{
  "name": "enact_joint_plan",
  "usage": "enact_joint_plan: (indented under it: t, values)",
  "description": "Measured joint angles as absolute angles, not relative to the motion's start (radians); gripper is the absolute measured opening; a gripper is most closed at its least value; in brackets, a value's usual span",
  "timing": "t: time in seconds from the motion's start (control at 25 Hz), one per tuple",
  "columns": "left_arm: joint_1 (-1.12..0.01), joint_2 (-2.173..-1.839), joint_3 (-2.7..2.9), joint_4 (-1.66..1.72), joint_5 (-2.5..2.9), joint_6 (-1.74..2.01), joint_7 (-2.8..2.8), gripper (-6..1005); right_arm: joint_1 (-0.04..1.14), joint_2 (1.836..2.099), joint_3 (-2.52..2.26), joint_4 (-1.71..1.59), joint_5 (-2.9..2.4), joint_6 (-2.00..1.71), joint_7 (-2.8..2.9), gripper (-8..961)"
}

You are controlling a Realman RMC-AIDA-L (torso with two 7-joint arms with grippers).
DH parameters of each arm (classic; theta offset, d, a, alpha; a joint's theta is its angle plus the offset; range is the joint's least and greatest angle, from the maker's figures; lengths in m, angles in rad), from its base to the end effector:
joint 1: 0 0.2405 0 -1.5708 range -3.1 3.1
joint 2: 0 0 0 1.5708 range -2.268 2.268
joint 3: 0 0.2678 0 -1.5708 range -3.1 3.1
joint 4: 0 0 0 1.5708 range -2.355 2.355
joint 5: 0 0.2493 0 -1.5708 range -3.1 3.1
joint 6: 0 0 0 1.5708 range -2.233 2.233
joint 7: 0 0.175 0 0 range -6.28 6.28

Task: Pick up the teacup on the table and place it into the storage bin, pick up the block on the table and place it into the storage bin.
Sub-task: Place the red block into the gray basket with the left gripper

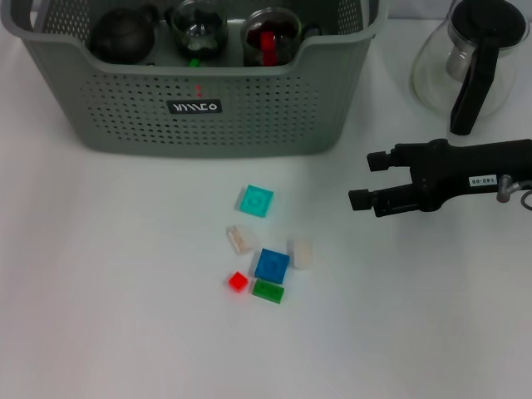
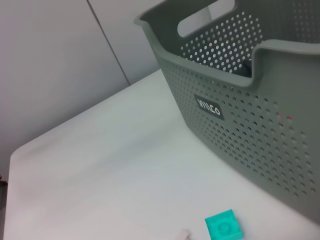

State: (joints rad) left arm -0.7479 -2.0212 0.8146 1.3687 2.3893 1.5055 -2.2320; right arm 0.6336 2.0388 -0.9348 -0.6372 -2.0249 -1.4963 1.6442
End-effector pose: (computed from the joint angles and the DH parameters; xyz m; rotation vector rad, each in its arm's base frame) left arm -0.1470 0.4761 0.1106 -2.4426 -0.6620 -0.1770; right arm 0.2514 0.3946 -0.0584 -2.9175 0.7921 0.4633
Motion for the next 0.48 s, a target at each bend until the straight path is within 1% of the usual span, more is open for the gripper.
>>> enact_joint_plan:
  t: [0.2,0.36,0.48]
  values:
    - [-0.792,-2.025,0.813,1.264,2.486,1.412,-2.260,366,0.633,2.040,-0.936,-0.637,-2.025,-1.497,1.644,941]
    - [-0.800,-2.025,0.813,1.255,2.518,1.360,-2.292,373,0.632,2.039,-0.936,-0.637,-2.025,-1.501,1.644,941]
    - [-0.800,-2.022,0.809,1.271,2.519,1.369,-2.301,442,0.632,2.038,-0.938,-0.636,-2.025,-1.502,1.645,941]
